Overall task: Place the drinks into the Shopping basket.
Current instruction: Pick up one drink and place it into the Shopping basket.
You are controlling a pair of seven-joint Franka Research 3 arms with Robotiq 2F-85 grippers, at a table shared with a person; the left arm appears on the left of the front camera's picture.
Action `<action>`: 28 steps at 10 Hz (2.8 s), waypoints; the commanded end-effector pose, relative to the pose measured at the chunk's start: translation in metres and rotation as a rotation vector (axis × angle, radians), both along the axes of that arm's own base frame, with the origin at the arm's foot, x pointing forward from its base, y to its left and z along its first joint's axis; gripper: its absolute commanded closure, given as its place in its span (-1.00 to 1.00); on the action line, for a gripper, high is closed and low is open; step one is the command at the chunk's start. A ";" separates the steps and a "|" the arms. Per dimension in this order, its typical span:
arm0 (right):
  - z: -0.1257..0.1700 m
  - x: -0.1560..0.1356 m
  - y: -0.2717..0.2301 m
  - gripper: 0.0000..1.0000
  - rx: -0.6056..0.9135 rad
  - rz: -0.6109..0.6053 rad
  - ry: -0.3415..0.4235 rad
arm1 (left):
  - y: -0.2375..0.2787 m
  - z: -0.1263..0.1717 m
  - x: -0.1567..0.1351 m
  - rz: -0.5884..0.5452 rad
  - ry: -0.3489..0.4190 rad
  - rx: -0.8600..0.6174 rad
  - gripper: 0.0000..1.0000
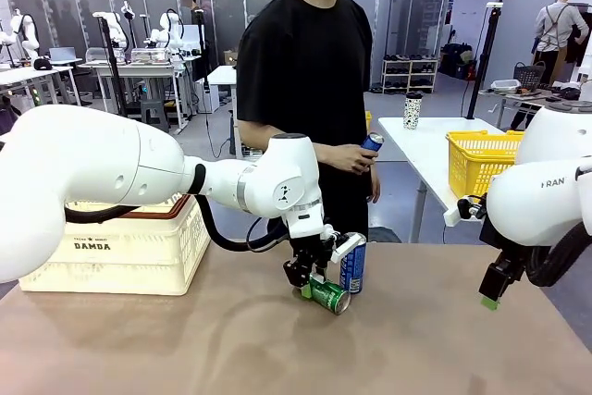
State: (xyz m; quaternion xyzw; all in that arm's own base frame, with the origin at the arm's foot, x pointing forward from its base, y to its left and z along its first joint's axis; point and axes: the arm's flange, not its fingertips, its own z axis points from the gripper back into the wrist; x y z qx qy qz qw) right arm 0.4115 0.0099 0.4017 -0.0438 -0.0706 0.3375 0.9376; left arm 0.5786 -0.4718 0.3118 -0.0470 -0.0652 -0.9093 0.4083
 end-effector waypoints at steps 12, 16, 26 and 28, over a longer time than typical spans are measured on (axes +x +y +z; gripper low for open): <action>0.000 0.000 0.002 -1.00 0.002 -0.004 0.000 | 0.104 0.165 -0.059 0.250 -0.082 -0.029 0.98; 0.000 0.000 0.002 -1.00 0.002 -0.004 0.000 | 0.207 0.237 -0.079 0.518 -0.213 -0.061 0.98; 0.000 0.000 0.002 -1.00 0.002 -0.004 0.000 | 0.304 0.265 -0.089 0.652 -0.248 -0.055 0.98; 0.000 0.000 0.002 -1.00 0.002 -0.004 0.000 | 0.304 0.255 -0.094 0.648 -0.232 -0.048 -0.16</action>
